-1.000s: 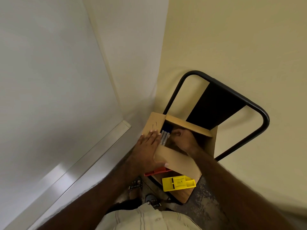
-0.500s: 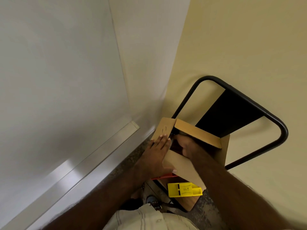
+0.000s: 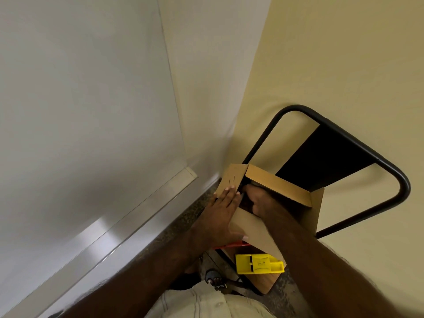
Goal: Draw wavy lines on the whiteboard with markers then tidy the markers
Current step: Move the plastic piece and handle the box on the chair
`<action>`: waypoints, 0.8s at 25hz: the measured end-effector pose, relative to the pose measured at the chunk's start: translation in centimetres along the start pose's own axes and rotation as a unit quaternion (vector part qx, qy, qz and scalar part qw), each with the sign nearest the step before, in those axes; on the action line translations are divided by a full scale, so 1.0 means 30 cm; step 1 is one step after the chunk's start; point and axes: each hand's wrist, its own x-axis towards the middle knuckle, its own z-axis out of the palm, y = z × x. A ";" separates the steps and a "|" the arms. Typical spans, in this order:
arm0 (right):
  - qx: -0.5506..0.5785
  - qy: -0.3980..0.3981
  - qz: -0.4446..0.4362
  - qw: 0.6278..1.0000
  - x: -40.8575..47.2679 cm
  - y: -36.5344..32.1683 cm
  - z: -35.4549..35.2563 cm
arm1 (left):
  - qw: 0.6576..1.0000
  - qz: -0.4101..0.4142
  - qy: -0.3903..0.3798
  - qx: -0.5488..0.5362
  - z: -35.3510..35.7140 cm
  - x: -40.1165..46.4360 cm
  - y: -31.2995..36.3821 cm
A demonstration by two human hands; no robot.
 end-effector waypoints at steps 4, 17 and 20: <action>0.015 -0.028 -0.002 0.999 -0.014 -0.002 0.001 | 1.000 -0.001 -0.003 -0.002 0.001 -0.001 0.005; 0.056 -0.062 -0.032 0.996 -0.065 -0.013 -0.030 | 1.000 -0.014 0.004 0.011 0.021 0.009 0.007; 0.052 -0.066 -0.039 0.996 -0.077 -0.009 -0.029 | 1.000 -0.016 0.008 0.020 0.020 0.005 0.016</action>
